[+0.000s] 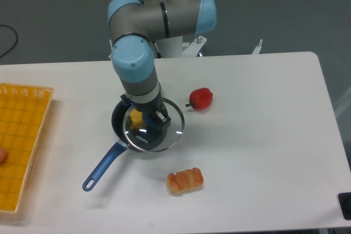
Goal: Close the pot lid
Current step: 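Carry the glass lid over to the dark blue saucepan, then lower the glass lid onto the saucepan rim and settle it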
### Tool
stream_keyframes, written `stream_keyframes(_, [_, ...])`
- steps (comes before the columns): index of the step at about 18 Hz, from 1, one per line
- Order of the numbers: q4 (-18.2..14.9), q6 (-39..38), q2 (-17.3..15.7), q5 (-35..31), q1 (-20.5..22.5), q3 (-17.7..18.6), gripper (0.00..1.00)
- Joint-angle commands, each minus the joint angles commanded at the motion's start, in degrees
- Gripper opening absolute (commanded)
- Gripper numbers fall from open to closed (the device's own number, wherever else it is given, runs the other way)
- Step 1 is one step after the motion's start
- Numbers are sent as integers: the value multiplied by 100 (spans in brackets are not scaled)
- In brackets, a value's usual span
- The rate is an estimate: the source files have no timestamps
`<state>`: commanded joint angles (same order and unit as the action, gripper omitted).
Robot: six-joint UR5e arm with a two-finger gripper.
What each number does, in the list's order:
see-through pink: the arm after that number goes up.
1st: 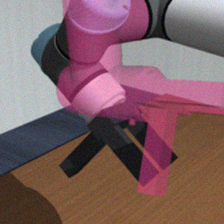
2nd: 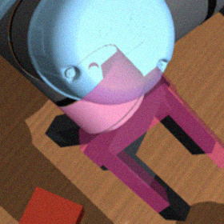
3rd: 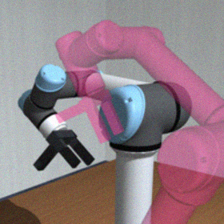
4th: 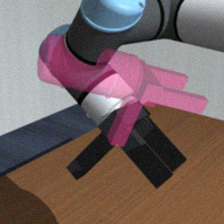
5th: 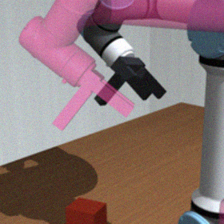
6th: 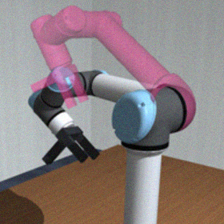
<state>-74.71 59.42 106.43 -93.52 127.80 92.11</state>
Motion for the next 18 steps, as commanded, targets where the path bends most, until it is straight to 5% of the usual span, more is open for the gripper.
stream_keyframes(18, [404, -53, -140, -9, -194, 484, 58])
